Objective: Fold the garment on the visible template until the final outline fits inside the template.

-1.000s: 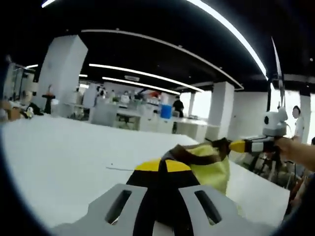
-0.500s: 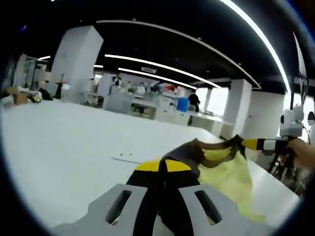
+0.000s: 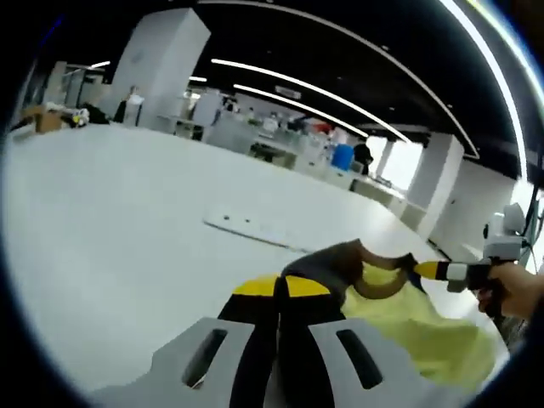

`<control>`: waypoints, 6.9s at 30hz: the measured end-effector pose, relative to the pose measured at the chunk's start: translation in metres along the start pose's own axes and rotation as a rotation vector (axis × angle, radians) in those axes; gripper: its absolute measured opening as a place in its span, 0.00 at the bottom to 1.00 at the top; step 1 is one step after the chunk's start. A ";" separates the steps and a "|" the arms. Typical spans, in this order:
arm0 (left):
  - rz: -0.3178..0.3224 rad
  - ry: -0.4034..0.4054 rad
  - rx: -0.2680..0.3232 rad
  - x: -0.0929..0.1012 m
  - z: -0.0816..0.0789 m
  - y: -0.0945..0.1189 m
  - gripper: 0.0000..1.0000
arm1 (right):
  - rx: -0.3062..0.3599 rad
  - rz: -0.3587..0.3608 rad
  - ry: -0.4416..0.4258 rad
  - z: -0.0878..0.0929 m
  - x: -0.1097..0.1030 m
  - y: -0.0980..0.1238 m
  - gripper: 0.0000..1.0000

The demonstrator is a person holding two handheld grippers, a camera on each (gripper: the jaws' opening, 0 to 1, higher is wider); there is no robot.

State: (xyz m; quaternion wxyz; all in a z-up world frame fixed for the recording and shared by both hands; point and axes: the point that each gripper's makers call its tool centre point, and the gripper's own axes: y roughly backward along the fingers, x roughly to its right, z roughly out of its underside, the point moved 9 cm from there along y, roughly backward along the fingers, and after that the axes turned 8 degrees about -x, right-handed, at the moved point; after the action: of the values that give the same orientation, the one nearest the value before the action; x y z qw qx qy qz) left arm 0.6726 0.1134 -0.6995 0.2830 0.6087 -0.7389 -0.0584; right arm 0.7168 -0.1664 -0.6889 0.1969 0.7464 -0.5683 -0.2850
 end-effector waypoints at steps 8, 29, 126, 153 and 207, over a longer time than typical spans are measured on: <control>-0.004 -0.071 -0.040 -0.005 0.010 -0.008 0.00 | -0.037 -0.003 0.005 0.010 0.004 -0.016 0.00; 0.134 -0.305 -0.099 -0.006 0.005 0.044 0.35 | -0.021 -0.136 0.154 0.010 0.001 0.036 0.38; 0.265 -0.139 -0.235 -0.026 0.042 0.143 0.00 | -0.210 -0.003 0.230 0.091 0.047 0.143 0.00; 0.142 -0.064 -0.228 -0.069 0.035 0.141 0.00 | -0.321 0.242 0.159 0.095 0.123 0.179 0.00; -0.220 -0.303 -0.315 -0.159 -0.016 0.077 0.00 | -0.345 0.290 0.186 0.064 0.188 0.146 0.00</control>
State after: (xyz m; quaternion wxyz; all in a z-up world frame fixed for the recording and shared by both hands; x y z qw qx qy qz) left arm 0.6293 0.2858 -0.7081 0.2524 0.6182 -0.6839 -0.2941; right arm 0.6037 -0.3850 -0.6850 0.4120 0.6354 -0.5916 -0.2766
